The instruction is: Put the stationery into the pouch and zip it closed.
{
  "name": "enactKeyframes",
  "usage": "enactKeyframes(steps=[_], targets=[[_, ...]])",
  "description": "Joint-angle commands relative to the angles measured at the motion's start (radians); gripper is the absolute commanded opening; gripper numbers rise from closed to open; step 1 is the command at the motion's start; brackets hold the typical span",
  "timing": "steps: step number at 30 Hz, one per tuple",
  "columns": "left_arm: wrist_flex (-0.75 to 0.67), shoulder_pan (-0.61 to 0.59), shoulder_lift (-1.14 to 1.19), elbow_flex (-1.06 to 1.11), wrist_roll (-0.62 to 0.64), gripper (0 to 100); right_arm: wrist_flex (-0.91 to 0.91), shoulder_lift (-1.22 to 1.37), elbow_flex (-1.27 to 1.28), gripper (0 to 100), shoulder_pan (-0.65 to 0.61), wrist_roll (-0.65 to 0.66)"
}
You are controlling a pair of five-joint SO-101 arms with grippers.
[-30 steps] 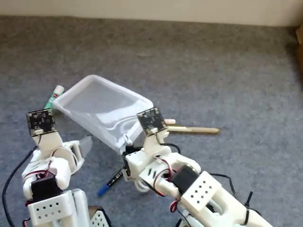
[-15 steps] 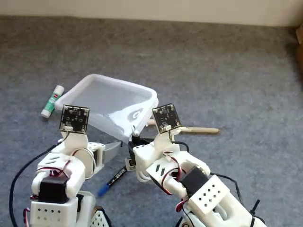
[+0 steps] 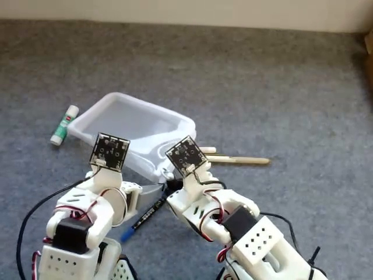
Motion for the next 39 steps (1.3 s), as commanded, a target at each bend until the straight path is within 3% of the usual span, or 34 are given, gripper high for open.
enactKeyframes(steps=[1, 7, 13, 19, 27, 39], targets=[[-0.078, 0.010, -0.002, 0.027, -0.003, 37, 0.008, -0.027, -0.025, 0.4, 0.007, 0.018], [-0.103, 0.008, -0.002, 0.047, -0.003, 37, 0.008, -0.027, -0.025, 0.4, 0.005, 0.018], [-0.229, -0.042, -0.002, 0.117, -0.003, 36, 0.008, -0.027, -0.025, 0.4, 0.005, 0.012], [-0.236, -0.062, -0.002, 0.137, -0.003, 36, 0.059, -0.028, -0.042, 0.4, 0.005, 0.011], [-0.241, -0.193, -0.002, 0.130, -0.009, 25, 0.177, -0.028, -0.124, 0.5, 0.005, 0.011], [-0.235, -0.197, -0.004, 0.130, -0.011, 13, 0.177, -0.028, -0.117, 0.5, -0.047, 0.009]])
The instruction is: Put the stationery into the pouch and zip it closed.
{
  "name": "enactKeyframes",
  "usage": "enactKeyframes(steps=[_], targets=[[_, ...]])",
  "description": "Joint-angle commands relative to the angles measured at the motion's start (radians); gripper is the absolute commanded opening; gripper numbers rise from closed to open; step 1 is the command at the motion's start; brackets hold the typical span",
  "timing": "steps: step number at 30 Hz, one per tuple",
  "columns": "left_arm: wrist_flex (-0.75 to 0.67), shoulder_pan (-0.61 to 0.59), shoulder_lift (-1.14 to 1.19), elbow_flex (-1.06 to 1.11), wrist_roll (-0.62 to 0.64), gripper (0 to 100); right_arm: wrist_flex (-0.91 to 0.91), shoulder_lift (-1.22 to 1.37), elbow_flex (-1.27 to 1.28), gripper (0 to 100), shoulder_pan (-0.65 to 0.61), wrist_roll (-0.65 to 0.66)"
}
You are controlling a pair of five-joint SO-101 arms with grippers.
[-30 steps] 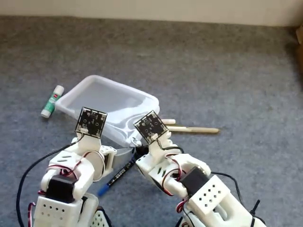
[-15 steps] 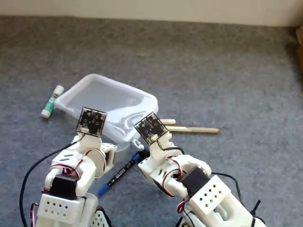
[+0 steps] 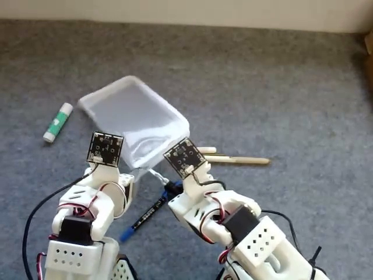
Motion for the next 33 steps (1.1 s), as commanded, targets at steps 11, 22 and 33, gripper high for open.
enactKeyframes(steps=[11, 22, 33], targets=[[-0.026, -0.053, -0.016, -0.015, -0.008, 2, 0.021, -0.028, -0.059, 0.5, -0.007, 0.003], [-0.025, -0.163, -0.016, -0.038, -0.005, 1, 0.027, -0.028, -0.097, 0.5, 0.113, 0.003], [-0.058, -0.127, -0.016, -0.001, -0.005, 1, 0.154, -0.028, -0.189, 0.5, 0.127, 0.003]])
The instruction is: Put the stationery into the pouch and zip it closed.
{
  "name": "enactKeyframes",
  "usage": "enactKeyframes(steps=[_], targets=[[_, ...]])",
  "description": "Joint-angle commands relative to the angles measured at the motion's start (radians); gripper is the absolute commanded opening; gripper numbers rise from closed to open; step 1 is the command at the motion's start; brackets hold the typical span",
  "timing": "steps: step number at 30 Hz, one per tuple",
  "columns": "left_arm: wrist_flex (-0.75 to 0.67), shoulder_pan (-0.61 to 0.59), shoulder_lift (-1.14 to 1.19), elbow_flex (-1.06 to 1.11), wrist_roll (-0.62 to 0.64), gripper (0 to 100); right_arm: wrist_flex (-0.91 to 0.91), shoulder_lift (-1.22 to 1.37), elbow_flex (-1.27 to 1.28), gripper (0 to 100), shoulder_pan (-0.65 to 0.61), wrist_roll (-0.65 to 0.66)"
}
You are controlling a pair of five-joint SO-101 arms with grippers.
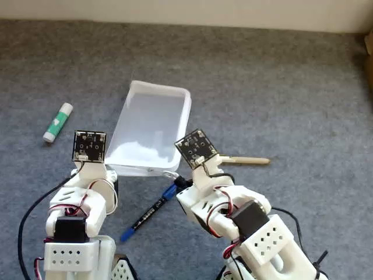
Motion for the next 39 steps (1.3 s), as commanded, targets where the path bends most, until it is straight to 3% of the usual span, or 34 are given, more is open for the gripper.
enactKeyframes(steps=[1, 4, 10, 21, 29, 35, 39], targets=[[-0.074, 0.022, -0.016, 0.015, -0.003, 1, 0.045, -0.027, -0.094, 0.5, 0.025, 0.000], [-0.115, 0.048, -0.016, 0.048, -0.003, 5, 0.068, -0.027, -0.124, 0.5, 0.012, 0.000], [-0.124, 0.051, -0.016, 0.081, 0.003, 25, 0.136, -0.027, -0.186, 0.5, -0.071, 0.003], [-0.127, 0.053, -0.016, 0.077, 0.003, 25, 0.142, -0.027, -0.194, 0.5, -0.077, 0.008], [-0.351, 0.117, -0.015, 0.179, 0.003, 24, 0.143, -0.027, -0.189, 0.5, -0.079, 0.008], [-0.539, 0.122, -0.015, 0.275, -0.002, 14, 0.143, -0.027, -0.188, 0.5, -0.079, 0.008], [-0.562, 0.122, -0.015, 0.285, -0.003, 6, 0.143, -0.027, -0.186, 0.5, -0.076, 0.008]])
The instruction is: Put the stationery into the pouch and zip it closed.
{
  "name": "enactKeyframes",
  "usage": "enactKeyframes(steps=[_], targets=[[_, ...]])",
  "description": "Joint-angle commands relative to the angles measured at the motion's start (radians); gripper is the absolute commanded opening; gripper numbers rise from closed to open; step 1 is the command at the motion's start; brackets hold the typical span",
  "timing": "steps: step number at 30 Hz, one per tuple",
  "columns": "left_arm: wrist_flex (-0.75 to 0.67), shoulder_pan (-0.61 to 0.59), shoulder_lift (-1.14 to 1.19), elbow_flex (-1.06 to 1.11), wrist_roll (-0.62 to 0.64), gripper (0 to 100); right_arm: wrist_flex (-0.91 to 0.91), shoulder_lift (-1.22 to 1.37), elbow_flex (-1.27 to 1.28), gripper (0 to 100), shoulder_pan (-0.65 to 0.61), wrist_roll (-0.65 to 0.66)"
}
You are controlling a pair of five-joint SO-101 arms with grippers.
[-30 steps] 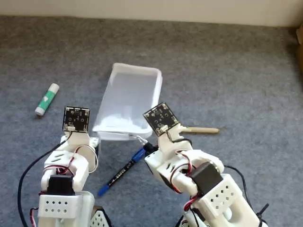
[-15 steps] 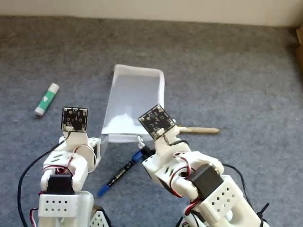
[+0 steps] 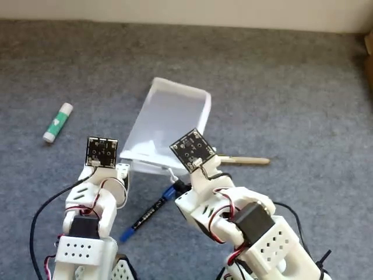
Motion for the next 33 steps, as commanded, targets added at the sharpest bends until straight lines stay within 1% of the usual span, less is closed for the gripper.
enactKeyframes(steps=[1, 2, 4, 5, 7, 10, 12, 13, 16, 19, 23, 25, 29, 31, 33], targets=[[-0.043, 0.012, -0.015, -0.013, -0.002, 3, 0.005, -0.027, -0.058, 0.5, -0.012, 0.009], [-0.043, 0.010, -0.015, -0.015, -0.002, 1, 0.004, -0.027, -0.058, 0.5, -0.012, 0.009], [-0.038, 0.010, -0.015, -0.038, -0.002, 1, 0.002, -0.027, -0.056, 0.5, -0.010, 0.009], [-0.009, 0.008, -0.015, -0.058, -0.002, 1, -0.002, -0.027, -0.056, 0.5, -0.010, 0.009], [0.087, 0.008, -0.015, -0.120, -0.002, 1, -0.004, -0.027, -0.056, 0.5, -0.008, 0.009], [0.273, 0.008, -0.015, -0.240, -0.002, 1, -0.001, -0.027, -0.058, 0.5, -0.005, 0.008], [0.359, 0.008, -0.015, -0.294, 0.002, 1, 0.002, -0.027, -0.062, 0.5, 0.024, 0.006], [0.379, 0.008, -0.015, -0.305, 0.002, 1, 0.002, -0.027, -0.062, 0.5, 0.042, 0.006], [0.381, -0.018, -0.015, -0.305, 0.002, 1, 0.002, -0.027, -0.062, 0.5, 0.085, 0.008], [0.379, -0.053, -0.015, -0.312, 0.003, 1, 0.001, -0.027, -0.058, 0.5, 0.085, 0.008], [0.387, -0.056, -0.015, -0.343, 0.003, 1, -0.004, -0.027, -0.056, 1.6, 0.088, 0.003], [0.404, -0.056, -0.015, -0.380, 0.003, 1, -0.004, -0.027, -0.056, 5.8, 0.090, 0.002], [0.440, -0.050, -0.010, -0.475, 0.006, 1, -0.001, -0.027, -0.056, 22.3, 0.091, -0.003], [0.456, -0.054, -0.004, -0.533, 0.006, 1, 0.002, -0.027, -0.054, 29.6, 0.124, -0.055], [0.480, -0.054, -0.004, -0.582, 0.006, 1, 0.002, -0.027, -0.056, 34.0, 0.180, -0.107]])
